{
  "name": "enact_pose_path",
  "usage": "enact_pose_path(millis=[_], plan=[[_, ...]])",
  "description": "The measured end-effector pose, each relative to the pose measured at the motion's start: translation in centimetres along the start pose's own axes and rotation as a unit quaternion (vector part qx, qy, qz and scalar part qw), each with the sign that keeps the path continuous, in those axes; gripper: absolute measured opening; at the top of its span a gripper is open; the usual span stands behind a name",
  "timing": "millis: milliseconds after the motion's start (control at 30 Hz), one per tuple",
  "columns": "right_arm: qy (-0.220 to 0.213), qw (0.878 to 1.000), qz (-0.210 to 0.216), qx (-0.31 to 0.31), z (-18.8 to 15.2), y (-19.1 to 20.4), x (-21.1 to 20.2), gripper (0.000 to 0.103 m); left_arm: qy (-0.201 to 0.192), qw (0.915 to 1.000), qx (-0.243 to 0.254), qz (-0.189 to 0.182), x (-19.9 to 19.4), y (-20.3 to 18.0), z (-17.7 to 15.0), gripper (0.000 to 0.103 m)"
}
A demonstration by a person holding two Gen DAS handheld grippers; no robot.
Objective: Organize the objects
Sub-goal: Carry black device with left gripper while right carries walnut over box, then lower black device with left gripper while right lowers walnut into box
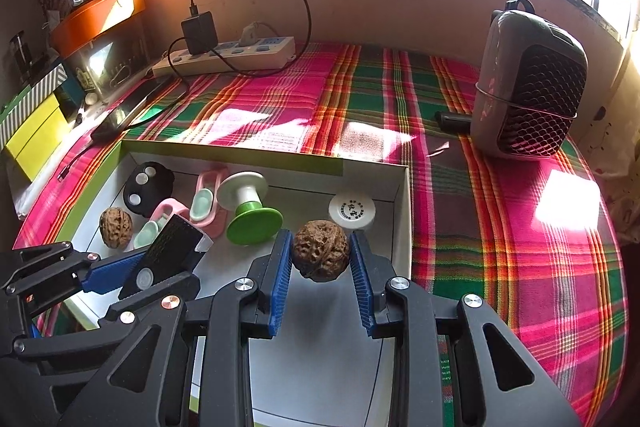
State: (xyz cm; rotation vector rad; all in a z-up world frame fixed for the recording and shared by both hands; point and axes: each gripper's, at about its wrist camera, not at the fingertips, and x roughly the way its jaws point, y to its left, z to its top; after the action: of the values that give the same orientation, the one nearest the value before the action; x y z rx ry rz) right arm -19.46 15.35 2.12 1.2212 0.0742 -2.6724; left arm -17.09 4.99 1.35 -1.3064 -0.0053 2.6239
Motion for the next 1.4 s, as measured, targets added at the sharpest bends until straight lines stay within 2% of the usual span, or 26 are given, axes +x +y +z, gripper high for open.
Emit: enact_pose_path(millis=[1400], plan=[[0.005,1.000,-0.004,-0.014,0.25,0.44,0.94,0.031,-0.001,0.9999,-0.004,0.010,0.93,0.19,0.14,0.025]])
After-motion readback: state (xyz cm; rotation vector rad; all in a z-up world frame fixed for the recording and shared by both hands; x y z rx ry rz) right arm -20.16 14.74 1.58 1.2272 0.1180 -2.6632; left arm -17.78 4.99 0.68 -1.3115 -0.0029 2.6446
